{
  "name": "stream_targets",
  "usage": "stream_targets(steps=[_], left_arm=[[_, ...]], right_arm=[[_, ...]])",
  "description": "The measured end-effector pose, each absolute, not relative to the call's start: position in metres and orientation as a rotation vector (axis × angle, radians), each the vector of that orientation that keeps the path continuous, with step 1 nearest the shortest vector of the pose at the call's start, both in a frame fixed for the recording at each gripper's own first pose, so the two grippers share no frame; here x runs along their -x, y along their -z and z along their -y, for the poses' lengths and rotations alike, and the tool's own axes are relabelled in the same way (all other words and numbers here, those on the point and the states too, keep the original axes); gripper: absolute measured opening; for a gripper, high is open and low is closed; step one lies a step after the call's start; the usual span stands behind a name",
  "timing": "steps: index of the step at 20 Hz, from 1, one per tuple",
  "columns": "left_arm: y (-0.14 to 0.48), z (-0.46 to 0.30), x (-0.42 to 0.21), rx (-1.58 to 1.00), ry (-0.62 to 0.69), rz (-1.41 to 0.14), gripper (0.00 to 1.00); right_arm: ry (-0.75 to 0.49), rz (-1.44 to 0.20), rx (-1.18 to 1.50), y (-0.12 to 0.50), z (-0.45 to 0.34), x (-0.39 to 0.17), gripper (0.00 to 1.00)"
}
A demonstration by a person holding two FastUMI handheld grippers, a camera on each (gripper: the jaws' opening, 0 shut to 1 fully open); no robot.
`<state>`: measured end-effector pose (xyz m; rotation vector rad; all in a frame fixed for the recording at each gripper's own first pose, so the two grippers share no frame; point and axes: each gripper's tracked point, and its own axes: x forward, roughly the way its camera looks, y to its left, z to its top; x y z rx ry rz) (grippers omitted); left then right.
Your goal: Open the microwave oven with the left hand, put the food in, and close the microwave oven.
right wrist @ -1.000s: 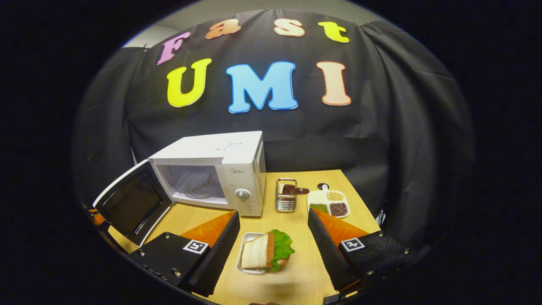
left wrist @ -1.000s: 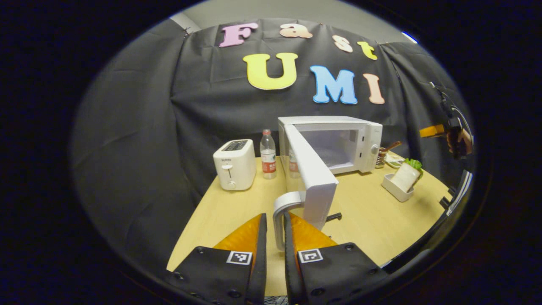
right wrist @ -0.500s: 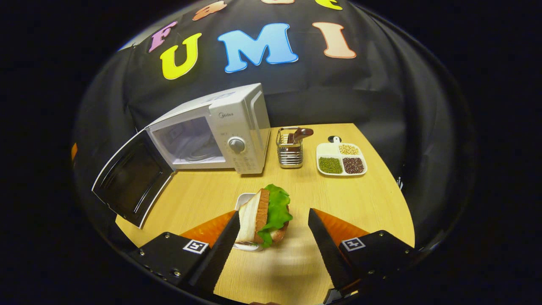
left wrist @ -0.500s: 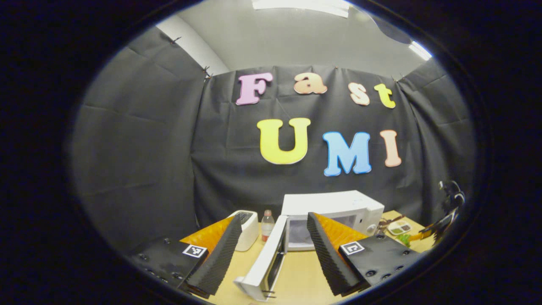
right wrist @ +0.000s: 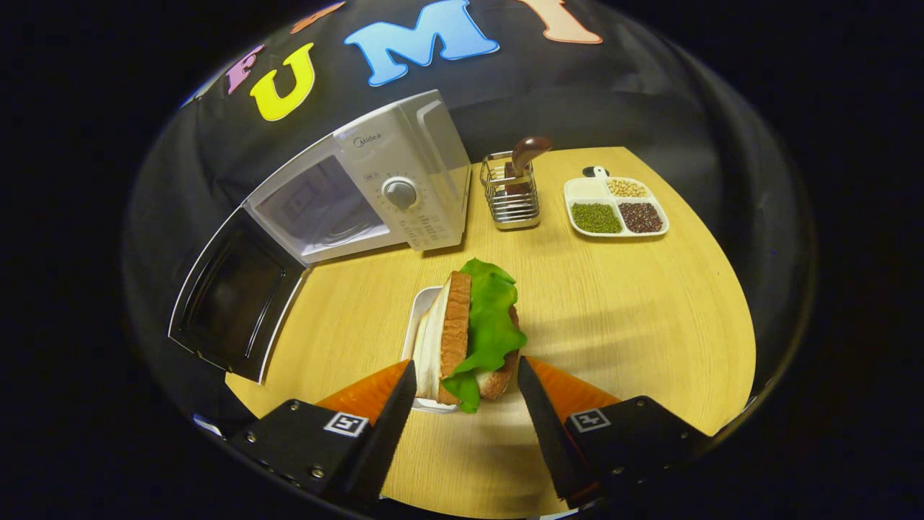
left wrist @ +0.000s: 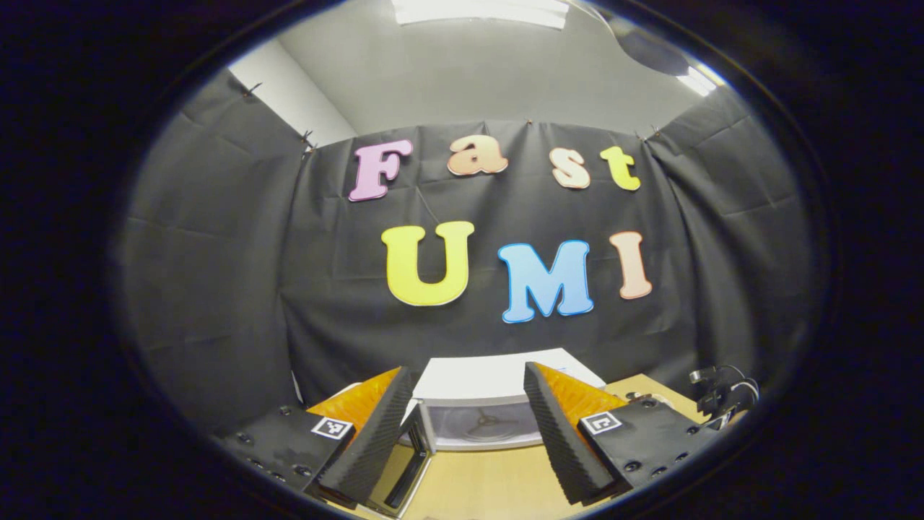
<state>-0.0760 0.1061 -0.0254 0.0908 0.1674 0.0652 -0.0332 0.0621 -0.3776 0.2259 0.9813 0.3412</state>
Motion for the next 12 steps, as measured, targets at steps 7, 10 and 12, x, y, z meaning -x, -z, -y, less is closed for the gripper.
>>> stream_targets(steps=[7,10,12], left_arm=[[0.022,-0.094,0.085,-0.098,-0.122,-0.186,1.00],[0.020,-0.087,0.085,-0.092,-0.116,-0.177,1.00],[0.019,-0.085,0.083,-0.087,-0.096,-0.174,1.00]], right_arm=[[-0.426,-1.002,-0.356,0.370,-0.070,0.037,0.13],[-0.462,-0.978,-0.375,0.355,-0.076,0.039,0.13],[-0.471,-0.950,-0.414,0.337,-0.082,0.040,0.13]])
